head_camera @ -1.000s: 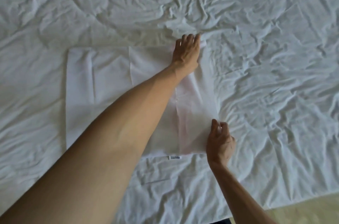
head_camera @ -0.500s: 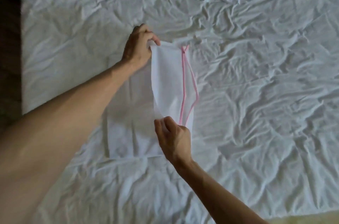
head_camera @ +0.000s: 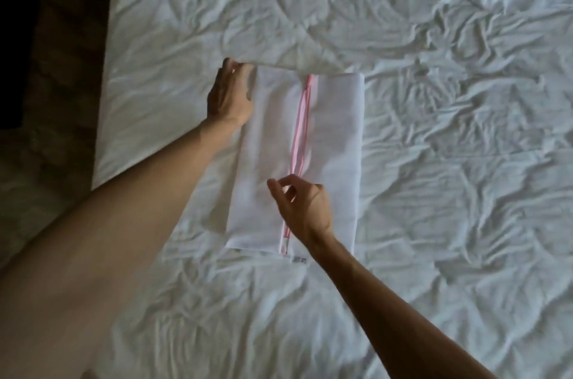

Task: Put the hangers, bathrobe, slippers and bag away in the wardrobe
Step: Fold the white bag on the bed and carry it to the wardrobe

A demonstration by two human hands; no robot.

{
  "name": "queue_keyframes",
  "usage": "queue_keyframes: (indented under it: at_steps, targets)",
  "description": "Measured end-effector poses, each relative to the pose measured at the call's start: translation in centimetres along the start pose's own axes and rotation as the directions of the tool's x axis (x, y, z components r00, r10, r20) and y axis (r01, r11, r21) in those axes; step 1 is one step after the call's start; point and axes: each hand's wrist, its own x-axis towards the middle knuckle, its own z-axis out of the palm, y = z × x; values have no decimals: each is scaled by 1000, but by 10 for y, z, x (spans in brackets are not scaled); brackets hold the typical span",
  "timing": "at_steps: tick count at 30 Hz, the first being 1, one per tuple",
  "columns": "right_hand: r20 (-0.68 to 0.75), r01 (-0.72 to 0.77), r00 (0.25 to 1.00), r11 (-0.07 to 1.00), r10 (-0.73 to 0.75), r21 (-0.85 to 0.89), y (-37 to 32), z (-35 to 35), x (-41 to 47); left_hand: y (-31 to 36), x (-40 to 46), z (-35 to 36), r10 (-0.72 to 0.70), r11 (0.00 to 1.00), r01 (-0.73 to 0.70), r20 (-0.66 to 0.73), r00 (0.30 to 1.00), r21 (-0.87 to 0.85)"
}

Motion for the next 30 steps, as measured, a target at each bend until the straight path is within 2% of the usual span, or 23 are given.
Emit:
queue_keyframes:
  at_steps: [1, 3, 5, 8, 11, 15, 17, 20, 22, 26, 28, 30]
  targets:
    - [-136, 27, 990, 1000, -26, 6, 9, -20, 5, -6, -8, 1, -93, 993, 91, -20, 995, -73]
    - [-318, 20, 948, 1000, -27, -24, 35, -58, 25, -19, -25, 4, -244, 955, 249, 50, 969, -160]
    - [-345, -52, 938, 996, 21, -78, 61, -86, 52, -30, -37, 8, -307, 921, 334, 152, 939, -202]
    - [-163, -113, 982, 984, 91, -135, 86, -109, 92, -36, -40, 11, -361, 851, 424, 239, 901, -311]
    - [-3, -103, 995, 990, 103, -93, 85, -117, 121, -31, -30, 14, -373, 829, 457, 292, 881, -323]
    - [112, -121, 987, 992, 118, 26, 71, -116, 156, -9, -4, 14, -398, 800, 507, 348, 849, -321]
    - [126, -120, 986, 992, 113, 45, 69, -112, 174, 5, 12, 19, -382, 738, 525, 379, 843, -425]
    - [90, -88, 992, 995, 83, 55, 66, -116, 192, 20, 32, 26, -325, 631, 499, 382, 865, -594]
    - [32, -10, 999, 999, 9, 39, 62, -123, 193, 23, 31, 20, -299, 617, 443, 326, 897, -651]
    - [-80, 270, 959, 962, -272, -32, 47, -141, 145, 16, -10, -13, -175, 743, 246, 173, 969, -623]
    - [-66, 426, 899, 899, -433, -101, 45, -144, 103, 1, -44, -27, 21, 872, 42, 124, 992, -487]
    - [35, 506, 861, 848, -507, -158, 56, -137, 62, -15, -82, -31, 211, 935, -161, 130, 969, -316]
